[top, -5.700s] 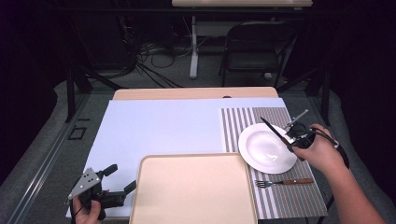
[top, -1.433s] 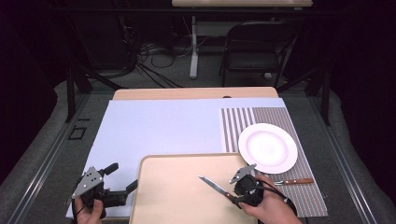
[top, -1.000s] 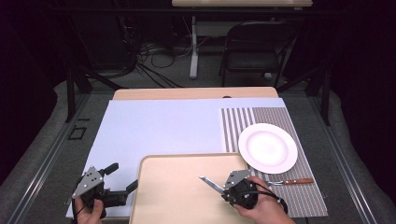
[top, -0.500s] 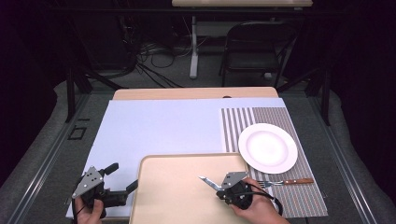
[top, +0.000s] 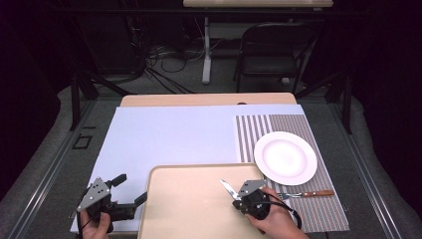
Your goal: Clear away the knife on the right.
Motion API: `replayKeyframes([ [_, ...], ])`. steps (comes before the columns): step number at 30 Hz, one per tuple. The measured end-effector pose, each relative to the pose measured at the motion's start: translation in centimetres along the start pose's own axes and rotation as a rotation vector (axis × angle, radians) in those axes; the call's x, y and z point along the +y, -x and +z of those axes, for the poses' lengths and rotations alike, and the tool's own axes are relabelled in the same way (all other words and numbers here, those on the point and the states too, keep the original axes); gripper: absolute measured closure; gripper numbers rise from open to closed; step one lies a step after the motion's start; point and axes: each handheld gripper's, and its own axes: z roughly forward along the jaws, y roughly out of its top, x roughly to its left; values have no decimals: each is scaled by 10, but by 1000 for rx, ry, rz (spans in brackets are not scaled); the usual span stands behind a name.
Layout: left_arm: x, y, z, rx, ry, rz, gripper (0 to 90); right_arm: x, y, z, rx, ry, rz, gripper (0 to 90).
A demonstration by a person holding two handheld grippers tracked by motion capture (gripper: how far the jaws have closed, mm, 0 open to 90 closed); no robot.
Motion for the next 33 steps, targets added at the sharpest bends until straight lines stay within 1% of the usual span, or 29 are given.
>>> replayKeyframes([
  [3,0,-1,0,2,3,0,26,-1,4,-3,-9,-8,22,900],
  [5,0,0,0,2,2,-1,26,-3,7,-4,-17,-10,14,900],
  [8,0,0,0,1,2,0,26,-5,9,-6,-14,-17,33,900],
  [10,0,0,0,1,0,0,26,-6,10,-6,-15,-20,34,900],
  [12,0,0,0,1,0,0,26,-6,10,-7,-16,-20,30,900],
  [18,0,-1,0,1,1,1,26,-6,10,-6,-24,-22,1,900],
  [20,0,-1,0,0,1,1,26,-5,9,-7,-22,-25,4,900],
  [22,0,0,0,1,1,0,26,-6,8,-7,-20,-27,-13,881],
  [24,0,0,0,2,3,-2,26,-5,8,-7,-30,-28,-32,851],
  [27,0,-1,0,3,1,1,26,-5,7,-7,-17,-31,-39,818],
  [30,0,0,-1,9,5,-2,26,-5,8,-8,10,-39,-35,801],
  [33,0,0,-1,11,7,-4,26,-5,9,-9,21,-61,-47,780],
])
